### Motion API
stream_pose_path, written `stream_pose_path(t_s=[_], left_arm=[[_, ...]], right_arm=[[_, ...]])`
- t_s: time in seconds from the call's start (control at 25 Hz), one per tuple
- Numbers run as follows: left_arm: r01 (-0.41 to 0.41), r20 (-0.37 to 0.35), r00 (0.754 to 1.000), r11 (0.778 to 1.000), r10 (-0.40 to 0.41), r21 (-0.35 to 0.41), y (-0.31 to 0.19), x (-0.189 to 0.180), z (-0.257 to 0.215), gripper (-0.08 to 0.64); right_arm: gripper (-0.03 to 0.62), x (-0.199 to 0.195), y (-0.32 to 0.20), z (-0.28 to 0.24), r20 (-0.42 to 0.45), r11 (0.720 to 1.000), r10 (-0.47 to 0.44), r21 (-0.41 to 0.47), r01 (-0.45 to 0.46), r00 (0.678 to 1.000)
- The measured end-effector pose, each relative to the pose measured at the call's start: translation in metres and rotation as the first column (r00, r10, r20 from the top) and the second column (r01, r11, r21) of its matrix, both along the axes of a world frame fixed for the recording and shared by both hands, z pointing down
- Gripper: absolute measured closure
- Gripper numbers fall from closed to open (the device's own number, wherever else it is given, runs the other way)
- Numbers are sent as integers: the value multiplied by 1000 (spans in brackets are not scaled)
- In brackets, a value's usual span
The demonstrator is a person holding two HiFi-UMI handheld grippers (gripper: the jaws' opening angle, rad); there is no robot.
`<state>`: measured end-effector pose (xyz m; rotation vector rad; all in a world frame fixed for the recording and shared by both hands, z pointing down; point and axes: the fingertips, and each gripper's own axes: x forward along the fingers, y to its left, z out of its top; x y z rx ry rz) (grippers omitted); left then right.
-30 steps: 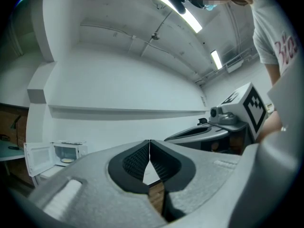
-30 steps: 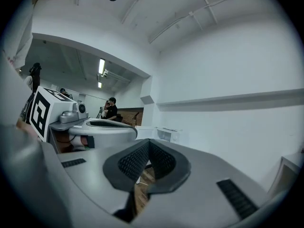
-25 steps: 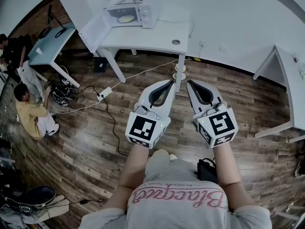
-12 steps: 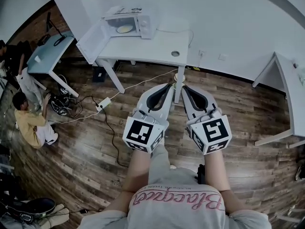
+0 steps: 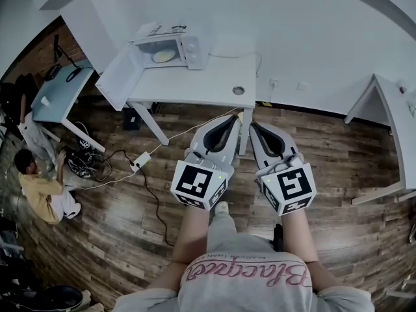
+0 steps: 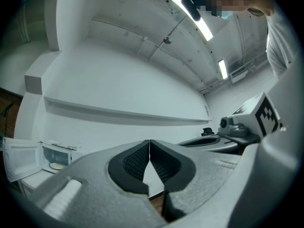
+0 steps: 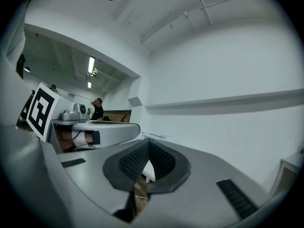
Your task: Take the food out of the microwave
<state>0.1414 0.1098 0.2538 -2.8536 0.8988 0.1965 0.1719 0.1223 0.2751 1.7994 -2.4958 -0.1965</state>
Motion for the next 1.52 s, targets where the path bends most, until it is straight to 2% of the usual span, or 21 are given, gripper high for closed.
stream_pose_path(t_s=[0.2,0.44,0.64,0.88,1.28,1.4,1.52], left_arm=[[5,-14,1000,1000,-6,-20,-49,-4,-1,552],[1,-19,1000,999,-2,-41,-99,-9,1,552],[-21,-35,999,998,19,-64,-138,-11,4,552],[-23,-68,998,995,16,-93,-182,-28,7,552],[11,-69,997,994,-19,-113,-226,-54,13,552],[19,-62,998,992,-27,-123,-233,-57,18,552],[50,-47,997,992,-56,-119,-244,-61,20,552]], right_arm=[[583,-2,-47,4,36,999,-12,-38,13,999],[583,-14,-96,9,39,998,-18,-52,20,999],[584,-12,-137,8,84,998,-7,-60,12,996],[584,-30,-179,7,12,999,1,-40,0,1000],[584,-53,-224,11,0,999,-4,-51,4,1000],[584,-58,-231,13,28,997,-20,-71,22,999],[583,-64,-243,13,84,993,-75,-83,82,994]])
